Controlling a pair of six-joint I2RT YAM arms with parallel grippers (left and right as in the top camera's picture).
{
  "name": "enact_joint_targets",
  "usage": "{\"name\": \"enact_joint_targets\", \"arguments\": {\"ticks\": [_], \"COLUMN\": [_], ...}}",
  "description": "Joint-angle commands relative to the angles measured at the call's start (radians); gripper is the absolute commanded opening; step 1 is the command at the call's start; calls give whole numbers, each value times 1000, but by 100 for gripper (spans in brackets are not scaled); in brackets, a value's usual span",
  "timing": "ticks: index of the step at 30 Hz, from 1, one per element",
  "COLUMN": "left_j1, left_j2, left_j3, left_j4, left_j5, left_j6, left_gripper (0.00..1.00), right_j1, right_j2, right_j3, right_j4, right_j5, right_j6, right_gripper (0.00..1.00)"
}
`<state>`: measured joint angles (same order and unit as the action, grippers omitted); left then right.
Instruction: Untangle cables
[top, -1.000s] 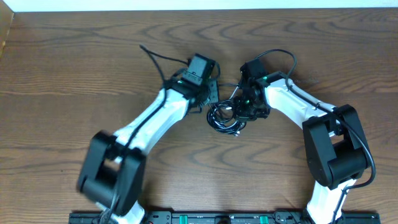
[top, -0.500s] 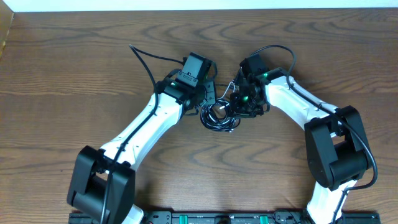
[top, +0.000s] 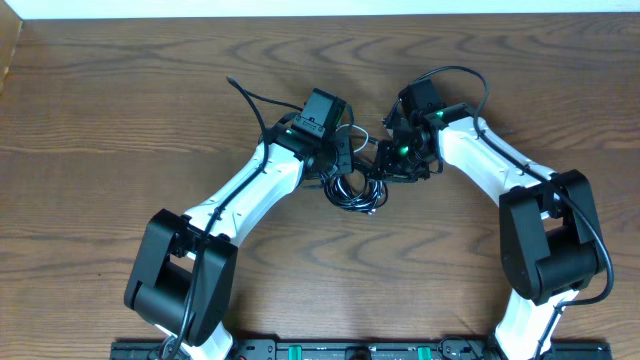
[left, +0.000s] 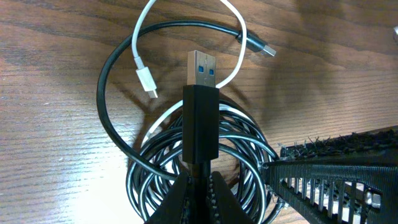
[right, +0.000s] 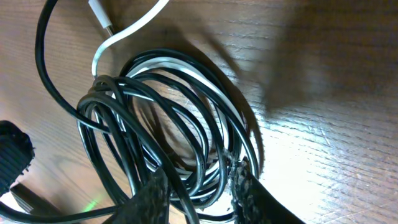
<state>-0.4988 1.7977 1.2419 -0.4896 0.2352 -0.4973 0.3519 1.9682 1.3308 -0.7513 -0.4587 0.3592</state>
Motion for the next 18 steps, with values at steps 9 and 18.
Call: {"name": "enact_joint_targets", "arguments": {"ticks": [9,18], "left_j1": [-94,-48], "left_j2": [13,-24], "left_j3": [5,50], "left_j4": [-13,-45], "left_j5": [-43,-169], "left_j6": [5,18], "left_gripper": [23,67], "right_j1": [28,15], "right_j2": [-27,-27], "right_j3": [23,40], "right_j4": [-13,-9], "right_j5": [90,53], "right_j6": [-1,-2], "right_gripper": [16,33]}}
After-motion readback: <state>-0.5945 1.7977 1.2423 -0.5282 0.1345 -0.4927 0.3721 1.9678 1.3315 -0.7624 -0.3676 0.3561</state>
